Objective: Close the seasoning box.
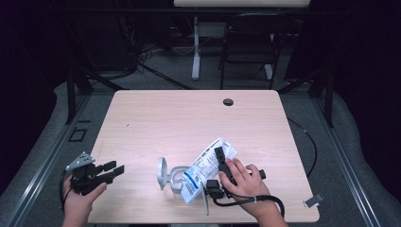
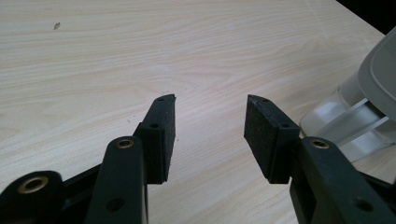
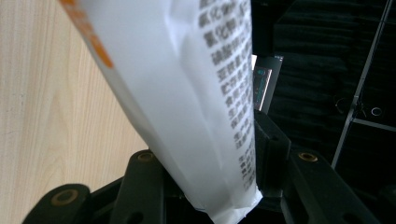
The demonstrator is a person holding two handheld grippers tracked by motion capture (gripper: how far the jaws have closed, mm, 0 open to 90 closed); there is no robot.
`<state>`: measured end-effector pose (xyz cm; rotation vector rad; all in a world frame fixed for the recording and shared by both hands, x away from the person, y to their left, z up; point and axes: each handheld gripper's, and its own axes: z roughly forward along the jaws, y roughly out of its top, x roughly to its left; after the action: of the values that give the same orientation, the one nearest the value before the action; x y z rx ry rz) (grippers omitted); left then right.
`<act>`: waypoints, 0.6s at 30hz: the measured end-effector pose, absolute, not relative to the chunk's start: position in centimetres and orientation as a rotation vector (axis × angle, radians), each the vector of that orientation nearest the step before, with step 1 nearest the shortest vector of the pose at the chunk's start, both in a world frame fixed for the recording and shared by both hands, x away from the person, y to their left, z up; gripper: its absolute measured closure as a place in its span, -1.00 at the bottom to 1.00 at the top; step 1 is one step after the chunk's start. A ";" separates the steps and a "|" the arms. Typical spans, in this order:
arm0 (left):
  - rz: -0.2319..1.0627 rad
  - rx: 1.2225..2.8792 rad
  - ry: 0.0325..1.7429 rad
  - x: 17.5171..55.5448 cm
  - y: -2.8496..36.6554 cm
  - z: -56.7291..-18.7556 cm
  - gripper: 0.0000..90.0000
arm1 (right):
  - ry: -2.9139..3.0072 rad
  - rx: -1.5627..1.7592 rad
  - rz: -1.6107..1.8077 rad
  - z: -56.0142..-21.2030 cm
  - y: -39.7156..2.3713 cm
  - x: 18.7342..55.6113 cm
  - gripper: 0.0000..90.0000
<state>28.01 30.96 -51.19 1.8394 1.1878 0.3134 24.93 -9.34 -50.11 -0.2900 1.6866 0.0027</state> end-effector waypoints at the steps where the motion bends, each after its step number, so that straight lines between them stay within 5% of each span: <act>1: 0.313 1.840 1.187 28.0 30.9 -51.2 0.19 | 1.687 -0.290 0.000 -50.1 -9.3 24.9 0.38; 18: 0.314 1.841 1.188 28.0 31.0 -51.2 0.20 | 1.688 -0.285 0.002 -50.1 -9.4 24.9 0.39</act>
<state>28.01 30.96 -51.22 1.8415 1.1880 0.3140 24.85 -9.37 -50.09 -0.2854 1.6883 0.0018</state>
